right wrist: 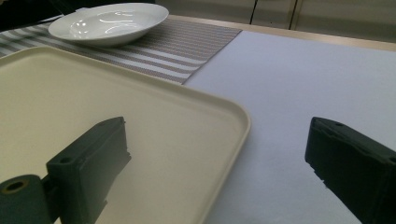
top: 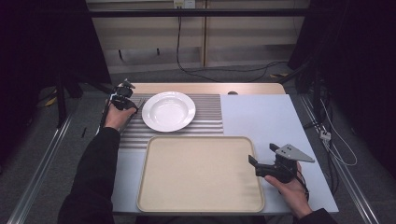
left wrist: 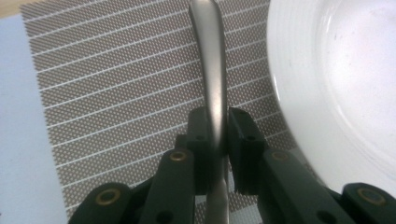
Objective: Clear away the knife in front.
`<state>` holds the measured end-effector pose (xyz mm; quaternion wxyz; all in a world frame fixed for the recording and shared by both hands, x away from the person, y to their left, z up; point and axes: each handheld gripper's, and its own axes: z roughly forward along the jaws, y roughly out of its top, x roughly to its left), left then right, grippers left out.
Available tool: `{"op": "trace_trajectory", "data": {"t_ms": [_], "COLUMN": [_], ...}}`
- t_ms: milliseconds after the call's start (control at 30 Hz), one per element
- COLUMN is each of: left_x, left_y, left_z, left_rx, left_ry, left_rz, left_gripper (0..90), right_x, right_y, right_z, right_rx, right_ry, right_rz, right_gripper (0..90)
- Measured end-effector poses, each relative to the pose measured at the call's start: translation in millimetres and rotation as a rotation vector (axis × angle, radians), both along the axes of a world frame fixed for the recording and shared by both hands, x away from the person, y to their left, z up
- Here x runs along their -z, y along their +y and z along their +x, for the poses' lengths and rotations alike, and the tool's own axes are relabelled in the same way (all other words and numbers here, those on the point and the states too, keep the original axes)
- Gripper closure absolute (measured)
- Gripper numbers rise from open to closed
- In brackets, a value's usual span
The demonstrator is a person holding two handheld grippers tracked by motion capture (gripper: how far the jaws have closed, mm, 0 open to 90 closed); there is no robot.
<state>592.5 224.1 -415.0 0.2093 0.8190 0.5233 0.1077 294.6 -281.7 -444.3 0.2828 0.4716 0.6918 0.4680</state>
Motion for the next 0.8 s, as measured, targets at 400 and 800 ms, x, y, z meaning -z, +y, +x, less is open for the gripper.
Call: {"op": "trace_trajectory", "data": {"t_ms": [400,800], "left_x": [-22.1,-43.9], "left_y": [1.6,-4.6], "left_z": [-21.2,-47.8], "left_rx": [-0.001,0.077], "left_ry": [-0.067,-0.129], "left_rz": [-0.014,-0.004], "left_gripper": [80.1,80.1], "right_x": [-1.3,-1.4], "right_y": [0.7,1.0], "right_z": [-1.8,-1.4], "right_rx": [0.002,0.001], "right_ry": [-0.009,-0.009], "right_rz": [-0.008,-0.008], "right_gripper": [5.9,6.1]}}
